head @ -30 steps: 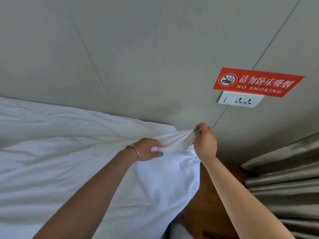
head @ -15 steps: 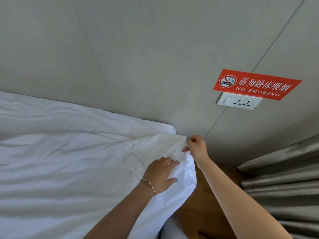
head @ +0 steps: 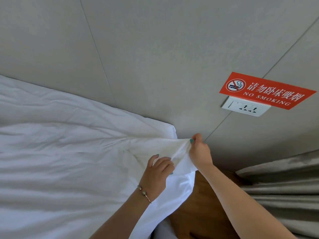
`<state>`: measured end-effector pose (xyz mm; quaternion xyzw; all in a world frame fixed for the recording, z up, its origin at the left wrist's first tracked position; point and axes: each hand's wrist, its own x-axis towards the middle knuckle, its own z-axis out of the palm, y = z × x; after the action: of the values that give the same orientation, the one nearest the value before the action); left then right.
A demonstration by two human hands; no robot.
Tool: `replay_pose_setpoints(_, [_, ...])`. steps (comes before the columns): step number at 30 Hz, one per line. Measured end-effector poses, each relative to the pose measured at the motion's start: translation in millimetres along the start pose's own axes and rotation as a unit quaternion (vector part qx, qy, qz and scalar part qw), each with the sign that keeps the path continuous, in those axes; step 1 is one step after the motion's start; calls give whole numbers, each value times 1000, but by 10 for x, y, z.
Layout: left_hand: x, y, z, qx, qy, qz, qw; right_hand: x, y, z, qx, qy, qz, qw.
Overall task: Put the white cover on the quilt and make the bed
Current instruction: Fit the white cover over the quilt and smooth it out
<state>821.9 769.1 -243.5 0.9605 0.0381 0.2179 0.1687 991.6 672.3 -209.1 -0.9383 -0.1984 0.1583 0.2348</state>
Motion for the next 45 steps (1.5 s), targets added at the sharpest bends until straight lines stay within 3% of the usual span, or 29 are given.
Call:
replay_pose_setpoints(3, [-87,-26,-47,-17,12,-54,998,21,-83,77,-60,-21,-80,995])
replay_pose_setpoints(7, [-142,16,-42,-52,-72,-87,992,2,29,99,-35,55,-52,997])
replay_pose_setpoints(10, [-62,140,-34,-208,-190,-258,924,-146,206,78,73,62,-29,995])
replay_pose_setpoints(11, [-36,163,0,-232,-191,-300,905,-197,253,77,113,57,-15,992])
replay_pose_setpoints(15, [128,172,38,-217,-224,-344,886,-325,366,71,215,66,41,974])
replay_pose_setpoints(18, [305,80,-8,-131,-273,-319,898,-367,345,52,182,72,38,980])
replay_pose_setpoints(20, [403,12,-8,-154,-220,-329,905,-385,298,38,105,103,21,989])
replay_pose_setpoints(22, [497,-41,1,-228,-134,-375,889,-416,212,53,95,129,21,987])
replay_pose_setpoints(27, [659,-76,-115,-363,-40,-464,807,-495,-39,109,291,-42,89,952])
replay_pose_setpoints(30, [678,-135,-145,-386,-13,-493,779,-464,-8,156,273,-21,23,962])
replay_pose_setpoints(35, [655,-255,-153,-416,-15,-500,760,-448,-65,263,227,11,-132,965])
replay_pose_setpoints(38, [701,-263,-205,-424,-24,-483,766,-418,-75,316,201,13,-157,967])
replay_pose_setpoints(42, [788,-301,-278,-409,-57,-434,801,-374,-180,342,182,40,-155,970])
replay_pose_setpoints(45, [793,-322,-303,-399,-62,-419,814,-322,-217,353,130,113,-190,967])
